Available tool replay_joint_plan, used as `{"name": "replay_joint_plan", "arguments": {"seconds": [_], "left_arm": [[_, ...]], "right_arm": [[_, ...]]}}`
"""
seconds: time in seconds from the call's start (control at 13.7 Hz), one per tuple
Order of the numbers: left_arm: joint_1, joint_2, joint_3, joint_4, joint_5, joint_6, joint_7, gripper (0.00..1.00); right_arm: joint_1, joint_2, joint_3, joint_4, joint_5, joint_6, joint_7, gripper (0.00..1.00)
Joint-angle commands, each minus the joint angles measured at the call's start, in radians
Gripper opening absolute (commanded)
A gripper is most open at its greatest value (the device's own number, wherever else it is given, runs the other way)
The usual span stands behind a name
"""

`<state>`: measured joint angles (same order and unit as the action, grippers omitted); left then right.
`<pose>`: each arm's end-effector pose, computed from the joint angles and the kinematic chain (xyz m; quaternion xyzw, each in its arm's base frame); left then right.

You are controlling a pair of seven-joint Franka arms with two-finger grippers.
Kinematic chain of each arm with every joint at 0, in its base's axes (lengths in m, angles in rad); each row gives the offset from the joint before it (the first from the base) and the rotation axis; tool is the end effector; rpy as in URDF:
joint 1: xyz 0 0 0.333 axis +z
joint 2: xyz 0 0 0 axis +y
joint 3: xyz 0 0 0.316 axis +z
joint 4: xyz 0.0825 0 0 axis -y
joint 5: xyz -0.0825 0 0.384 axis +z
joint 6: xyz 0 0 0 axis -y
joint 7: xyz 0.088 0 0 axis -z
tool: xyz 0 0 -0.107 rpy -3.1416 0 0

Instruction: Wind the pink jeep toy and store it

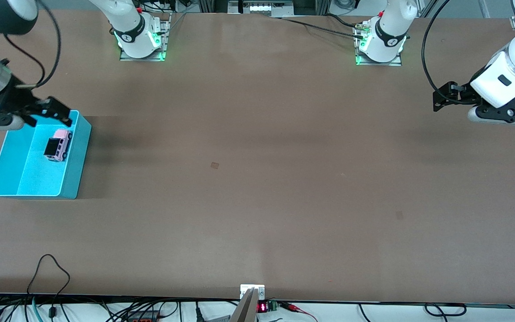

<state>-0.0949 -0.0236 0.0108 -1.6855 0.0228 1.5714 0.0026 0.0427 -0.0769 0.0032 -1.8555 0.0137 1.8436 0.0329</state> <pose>0.5412 -0.0431 0.5836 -0.9980 0.0438 0.0447 0.0131 0.5449 0.0262 0.5549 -0.9994 -0.0049 -0.0322 0.0078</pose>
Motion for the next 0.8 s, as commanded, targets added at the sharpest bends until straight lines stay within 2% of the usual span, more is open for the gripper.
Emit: {"name": "replay_joint_plan", "arguments": {"seconds": [0.0,0.36,0.73], "left_arm": [[-0.008,-0.009,-0.002,0.01,-0.004,-0.017,-0.015,1.0],[-0.008,-0.009,-0.002,0.01,-0.004,-0.017,-0.016,1.0],[-0.006,-0.009,-0.002,0.01,-0.004,-0.019,-0.015,1.0]], "right_arm": [[-0.004,-0.006,0.023,0.062,0.011,-0.066,0.021,1.0],[-0.029,-0.073,0.021,0.085,0.011,-0.139,0.057,1.0],[-0.03,-0.064,0.021,0.105,0.011,-0.141,0.074,1.0]]}}
